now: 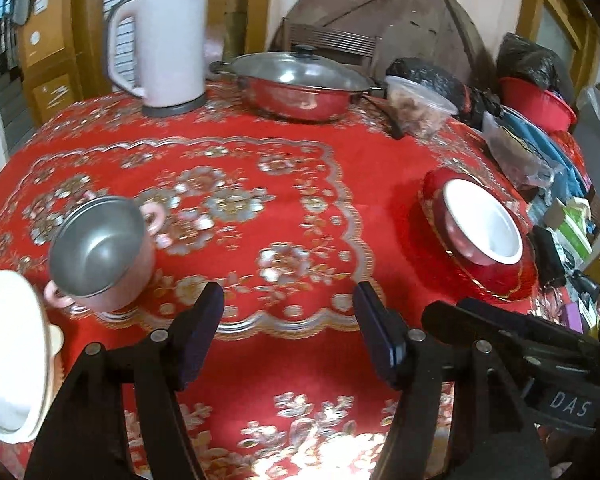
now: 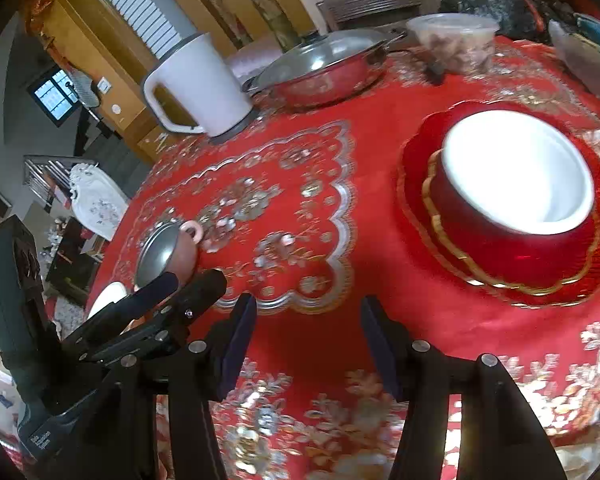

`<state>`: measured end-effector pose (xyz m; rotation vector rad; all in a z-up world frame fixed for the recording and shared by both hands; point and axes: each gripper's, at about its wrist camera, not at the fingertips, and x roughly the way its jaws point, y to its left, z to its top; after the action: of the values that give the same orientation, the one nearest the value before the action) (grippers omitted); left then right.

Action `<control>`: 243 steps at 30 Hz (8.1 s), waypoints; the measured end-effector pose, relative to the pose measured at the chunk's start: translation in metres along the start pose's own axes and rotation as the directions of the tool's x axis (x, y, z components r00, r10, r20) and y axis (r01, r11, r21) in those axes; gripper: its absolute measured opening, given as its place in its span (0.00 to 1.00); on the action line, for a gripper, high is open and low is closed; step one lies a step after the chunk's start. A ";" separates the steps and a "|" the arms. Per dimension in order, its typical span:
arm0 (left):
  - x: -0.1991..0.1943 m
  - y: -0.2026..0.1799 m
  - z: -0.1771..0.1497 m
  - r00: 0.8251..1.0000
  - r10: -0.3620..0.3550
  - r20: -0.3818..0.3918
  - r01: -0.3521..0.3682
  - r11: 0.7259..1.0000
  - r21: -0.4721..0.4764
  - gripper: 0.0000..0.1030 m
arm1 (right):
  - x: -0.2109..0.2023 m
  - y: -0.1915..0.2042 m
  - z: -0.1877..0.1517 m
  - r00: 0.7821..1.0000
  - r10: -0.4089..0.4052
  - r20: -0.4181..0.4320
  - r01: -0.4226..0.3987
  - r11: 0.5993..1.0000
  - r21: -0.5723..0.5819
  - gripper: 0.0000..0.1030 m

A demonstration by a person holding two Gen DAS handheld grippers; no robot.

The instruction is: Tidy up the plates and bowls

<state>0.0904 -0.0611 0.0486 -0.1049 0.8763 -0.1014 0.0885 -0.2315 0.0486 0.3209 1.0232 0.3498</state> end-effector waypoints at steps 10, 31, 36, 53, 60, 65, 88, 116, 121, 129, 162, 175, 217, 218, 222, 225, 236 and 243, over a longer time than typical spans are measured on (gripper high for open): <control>-0.012 0.045 0.016 0.999 0.048 0.016 -0.047 0.998 -0.047 0.64 | 0.026 0.030 0.004 0.996 0.080 -0.040 -0.080 0.997 -0.004 0.55; -0.001 0.161 0.049 0.983 0.148 -0.106 -0.156 0.985 -0.073 0.64 | 0.119 0.128 0.027 0.982 0.136 -0.131 -0.146 0.987 -0.073 0.54; 0.013 0.182 0.051 0.977 0.151 -0.148 -0.164 0.983 -0.083 0.64 | 0.141 0.136 0.035 0.982 0.122 -0.141 -0.131 0.990 -0.052 0.54; 0.051 0.203 0.052 0.960 0.122 -0.252 -0.154 0.982 -0.109 0.64 | 0.165 0.146 0.039 0.983 0.085 -0.163 -0.098 0.992 -0.075 0.46; 0.050 0.197 0.050 0.963 0.140 -0.232 -0.164 0.982 -0.091 0.64 | 0.162 0.151 0.035 0.985 0.076 -0.157 -0.092 0.991 -0.098 0.46; 0.041 0.196 0.049 0.969 0.171 -0.180 -0.189 0.978 -0.085 0.64 | 0.159 0.153 0.035 0.989 0.058 -0.138 -0.074 0.990 -0.117 0.46; 0.011 0.185 0.045 0.961 0.278 0.000 -0.278 0.959 -0.064 0.64 | 0.139 0.161 0.026 0.998 0.028 -0.057 -0.038 0.984 -0.176 0.46; 0.007 0.184 0.049 0.964 0.265 0.000 -0.264 0.962 -0.069 0.64 | 0.136 0.154 0.023 0.996 0.034 -0.081 -0.046 0.987 -0.151 0.47; 0.031 0.198 0.051 0.970 0.188 -0.155 -0.207 0.971 -0.123 0.64 | 0.145 0.146 0.025 0.993 0.035 -0.114 -0.048 0.992 -0.115 0.47; 0.057 0.199 0.048 0.959 0.089 -0.268 -0.129 0.982 -0.137 0.64 | 0.158 0.157 0.027 0.990 0.043 -0.137 -0.063 0.988 -0.143 0.34; -0.033 0.192 0.064 0.983 0.038 -0.179 -0.063 0.989 -0.137 0.10 | 0.071 0.204 0.024 0.997 0.076 0.000 -0.071 0.940 -0.333 0.21; -0.086 0.239 0.015 0.981 0.091 -0.174 -0.128 0.968 -0.217 0.10 | 0.061 0.260 -0.022 0.986 0.150 -0.077 -0.169 0.888 -0.429 0.21; -0.087 0.249 -0.018 0.974 0.157 -0.164 -0.189 0.961 -0.200 0.16 | 0.103 0.261 -0.053 0.964 0.152 -0.218 -0.229 0.889 -0.396 0.38; -0.089 0.248 -0.017 0.975 0.155 -0.159 -0.186 0.962 -0.201 0.16 | 0.103 0.261 -0.052 0.964 0.153 -0.217 -0.230 0.890 -0.393 0.38; -0.093 0.247 -0.016 0.975 0.159 -0.152 -0.188 0.962 -0.197 0.16 | 0.108 0.259 -0.050 0.958 0.171 -0.229 -0.249 0.894 -0.373 0.39; -0.096 0.249 -0.016 0.981 0.142 -0.135 -0.169 0.962 -0.215 0.16 | 0.114 0.259 -0.052 0.953 0.183 -0.243 -0.263 0.897 -0.356 0.41; -0.131 0.266 -0.009 0.986 0.164 0.004 -0.156 0.948 -0.278 0.48 | 0.100 0.257 -0.048 0.955 0.211 -0.211 -0.275 0.895 -0.350 0.47; -0.118 0.294 -0.029 0.983 0.174 -0.058 -0.183 0.931 -0.316 0.50 | 0.090 0.234 -0.047 0.949 0.238 -0.207 -0.294 0.905 -0.307 0.48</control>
<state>0.0062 0.2437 0.0806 -0.3273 0.9220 0.2124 0.0596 0.0219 0.0540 0.1235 1.0622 0.8009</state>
